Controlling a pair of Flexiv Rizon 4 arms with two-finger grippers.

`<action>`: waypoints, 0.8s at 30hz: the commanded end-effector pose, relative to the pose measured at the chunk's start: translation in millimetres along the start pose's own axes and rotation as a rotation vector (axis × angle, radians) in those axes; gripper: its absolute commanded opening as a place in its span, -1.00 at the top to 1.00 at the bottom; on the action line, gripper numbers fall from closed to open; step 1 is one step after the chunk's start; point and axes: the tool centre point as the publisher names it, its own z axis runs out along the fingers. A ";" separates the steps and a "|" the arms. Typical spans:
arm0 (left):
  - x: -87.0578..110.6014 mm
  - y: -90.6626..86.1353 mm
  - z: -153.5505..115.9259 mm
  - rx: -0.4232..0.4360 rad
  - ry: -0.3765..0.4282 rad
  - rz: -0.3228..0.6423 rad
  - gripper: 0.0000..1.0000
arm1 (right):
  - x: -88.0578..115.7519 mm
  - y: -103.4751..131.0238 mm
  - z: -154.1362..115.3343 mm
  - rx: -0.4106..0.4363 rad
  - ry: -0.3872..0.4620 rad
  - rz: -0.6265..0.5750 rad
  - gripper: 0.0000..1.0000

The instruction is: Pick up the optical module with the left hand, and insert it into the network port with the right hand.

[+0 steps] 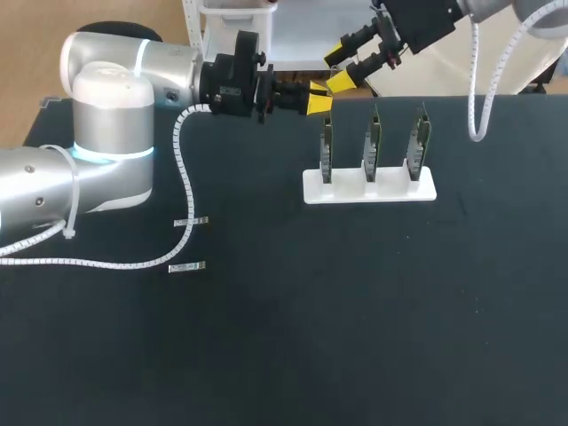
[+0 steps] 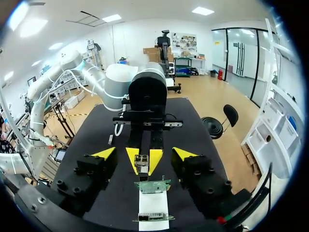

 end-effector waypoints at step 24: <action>0.1 1.2 0.2 0.002 0.001 0.000 -1.00 | 1.4 6.6 0.8 0.022 -0.001 -0.012 1.00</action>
